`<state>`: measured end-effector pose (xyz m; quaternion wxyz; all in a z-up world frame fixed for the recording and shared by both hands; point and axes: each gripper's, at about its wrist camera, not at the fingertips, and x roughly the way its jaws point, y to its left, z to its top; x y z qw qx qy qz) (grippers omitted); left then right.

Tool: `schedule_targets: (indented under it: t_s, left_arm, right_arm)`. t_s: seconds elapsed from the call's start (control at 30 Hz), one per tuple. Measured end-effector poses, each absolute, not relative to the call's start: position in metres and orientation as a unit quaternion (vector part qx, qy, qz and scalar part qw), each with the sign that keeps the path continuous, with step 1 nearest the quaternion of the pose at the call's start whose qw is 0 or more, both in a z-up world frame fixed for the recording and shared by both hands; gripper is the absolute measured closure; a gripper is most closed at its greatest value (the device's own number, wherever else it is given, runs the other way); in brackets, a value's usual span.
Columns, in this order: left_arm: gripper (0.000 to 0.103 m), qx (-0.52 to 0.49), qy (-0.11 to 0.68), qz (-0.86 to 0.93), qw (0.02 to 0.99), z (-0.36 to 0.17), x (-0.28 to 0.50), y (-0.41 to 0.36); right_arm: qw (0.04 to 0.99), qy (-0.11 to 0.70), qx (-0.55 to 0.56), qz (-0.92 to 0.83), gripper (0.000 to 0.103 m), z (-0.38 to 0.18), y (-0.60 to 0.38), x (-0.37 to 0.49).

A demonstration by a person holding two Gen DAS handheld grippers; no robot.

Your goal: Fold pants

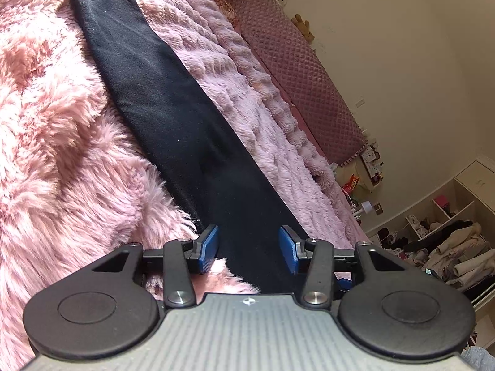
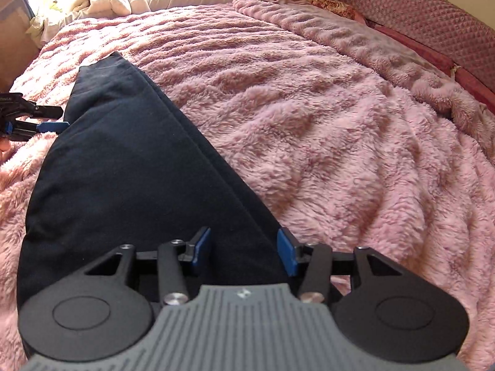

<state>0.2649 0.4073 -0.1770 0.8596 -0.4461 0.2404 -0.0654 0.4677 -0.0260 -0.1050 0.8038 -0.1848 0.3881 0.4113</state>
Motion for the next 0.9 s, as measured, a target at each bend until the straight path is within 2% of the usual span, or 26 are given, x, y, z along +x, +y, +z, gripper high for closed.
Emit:
schedule_targets:
  t_s: [0.07,0.17,0.27,0.47,0.63,0.73,0.77,0.8,0.9]
  left_arm:
    - [0.050,-0.439,0.242,-0.065,0.863,-0.175,0.266,0.405]
    - [0.050,-0.429,0.243,-0.066,0.868,-0.174,0.266,0.402]
    - [0.050,-0.424,0.243,-0.063,0.870,-0.174,0.267,0.401]
    - [0.050,-0.423,0.244,-0.059,0.871,-0.175,0.267,0.402]
    - [0.050,-0.424,0.246,-0.060,0.870,-0.175,0.267,0.402]
    - [0.050,-0.421,0.247,-0.059,0.871,-0.175,0.267,0.402]
    - [0.050,-0.419,0.248,-0.058,0.871,-0.176,0.267,0.402]
    - [0.050,-0.417,0.248,-0.059,0.872,-0.176,0.267,0.401]
    - [0.050,-0.416,0.248,-0.059,0.873,-0.176,0.267,0.401]
  right_arm:
    - [0.787,0.412,-0.169,0.427,0.059,-0.106,-0.029,0.481]
    - [0.766,0.428,-0.171,0.448,0.067,-0.107,-0.031,0.494]
    - [0.770,0.428,-0.172,0.440,0.103,-0.104,-0.034,0.505]
    - [0.770,0.422,-0.175,0.446,0.103,-0.103,-0.037,0.505]
    - [0.764,0.452,-0.139,0.440,0.102,-0.105,-0.047,0.512]
    - [0.769,0.458,-0.112,0.431,0.087,-0.103,-0.056,0.518]
    - [0.772,0.457,-0.097,0.431,0.073,-0.100,-0.059,0.520]
    - [0.771,0.456,-0.083,0.436,0.068,-0.098,-0.062,0.521]
    - [0.756,0.462,-0.066,0.459,0.066,-0.096,-0.061,0.520]
